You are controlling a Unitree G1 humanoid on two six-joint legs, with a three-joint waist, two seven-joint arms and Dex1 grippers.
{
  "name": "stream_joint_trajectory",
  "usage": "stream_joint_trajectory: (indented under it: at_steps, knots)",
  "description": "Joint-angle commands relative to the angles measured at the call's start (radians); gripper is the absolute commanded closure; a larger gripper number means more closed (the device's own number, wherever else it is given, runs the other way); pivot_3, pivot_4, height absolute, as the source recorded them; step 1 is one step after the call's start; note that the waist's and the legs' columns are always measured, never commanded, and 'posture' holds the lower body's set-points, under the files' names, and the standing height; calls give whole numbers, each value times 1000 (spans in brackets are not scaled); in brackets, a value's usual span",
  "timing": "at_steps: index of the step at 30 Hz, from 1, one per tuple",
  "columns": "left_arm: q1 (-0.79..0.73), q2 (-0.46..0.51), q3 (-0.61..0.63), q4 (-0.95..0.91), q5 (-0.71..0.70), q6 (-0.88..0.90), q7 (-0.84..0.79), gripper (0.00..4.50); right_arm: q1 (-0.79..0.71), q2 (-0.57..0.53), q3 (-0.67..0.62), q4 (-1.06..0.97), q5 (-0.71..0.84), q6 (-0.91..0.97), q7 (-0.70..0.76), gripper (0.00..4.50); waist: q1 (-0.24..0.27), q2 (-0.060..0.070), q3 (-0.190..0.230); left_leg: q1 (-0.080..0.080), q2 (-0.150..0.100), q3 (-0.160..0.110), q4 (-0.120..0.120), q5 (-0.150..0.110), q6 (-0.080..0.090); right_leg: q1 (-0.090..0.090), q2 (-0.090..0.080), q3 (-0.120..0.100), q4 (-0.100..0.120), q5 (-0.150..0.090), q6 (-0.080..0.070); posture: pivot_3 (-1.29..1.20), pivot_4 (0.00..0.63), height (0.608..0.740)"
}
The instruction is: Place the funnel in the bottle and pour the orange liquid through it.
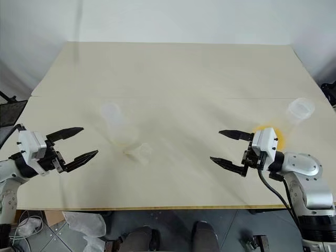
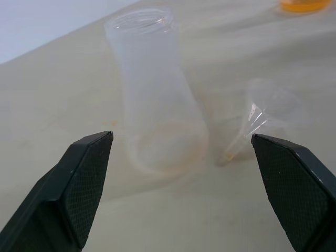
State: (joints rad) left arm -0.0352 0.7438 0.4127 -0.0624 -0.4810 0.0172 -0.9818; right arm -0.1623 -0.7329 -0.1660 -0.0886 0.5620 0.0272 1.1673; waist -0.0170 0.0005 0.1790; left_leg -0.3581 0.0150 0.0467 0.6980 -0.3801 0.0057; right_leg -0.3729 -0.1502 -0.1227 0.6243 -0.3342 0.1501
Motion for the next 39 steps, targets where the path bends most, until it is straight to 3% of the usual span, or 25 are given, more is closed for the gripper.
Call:
stream_joint_trajectory:
  at_steps: [1,6,14,20,23,31,36,39]
  knots:
    - [14,24,16,-10,-6,97,50,0,-17,28,-9,-31,3,-17,-16,32,1,0,0,0,0,0,0,0,0,0,0,0,0,0,0,0,150,740]
    - [94,-13,137,-12,-128,194,58,0,-83,123,53,-94,14,15,-77,32,-15,0,0,0,1,0,0,0,0,0,0,0,1,0,0,0,150,740]
    - [191,-41,233,8,-151,173,45,0,-157,202,121,-144,-5,39,-119,32,6,0,0,0,1,-1,1,0,0,0,0,0,1,0,0,0,150,740]
    - [77,-64,150,-101,-224,266,90,0,-127,190,119,-139,-23,30,-109,32,30,-1,0,-1,-1,-3,1,0,0,1,-1,0,0,0,0,0,150,740]
    - [-68,-83,40,-116,-212,312,136,0,-105,187,107,-145,-28,30,-117,32,30,-1,0,0,-2,-3,1,0,0,1,-1,0,1,0,0,0,150,740]
    - [-338,-137,-166,49,-97,319,159,0,-66,183,97,-193,-29,41,-147,32,8,-1,0,0,-1,0,0,0,0,-1,1,-1,2,0,0,0,150,740]
    - [-418,-157,-205,132,-63,315,157,0,-40,183,97,-221,-31,42,-172,32,9,-1,0,0,-1,0,0,0,0,-1,1,-1,2,0,0,0,150,740]
    - [-436,-167,-198,146,-66,291,138,637,-19,186,95,-239,-33,42,-192,0,14,-1,0,0,-1,0,1,0,0,-1,1,-1,2,0,0,0,150,740]
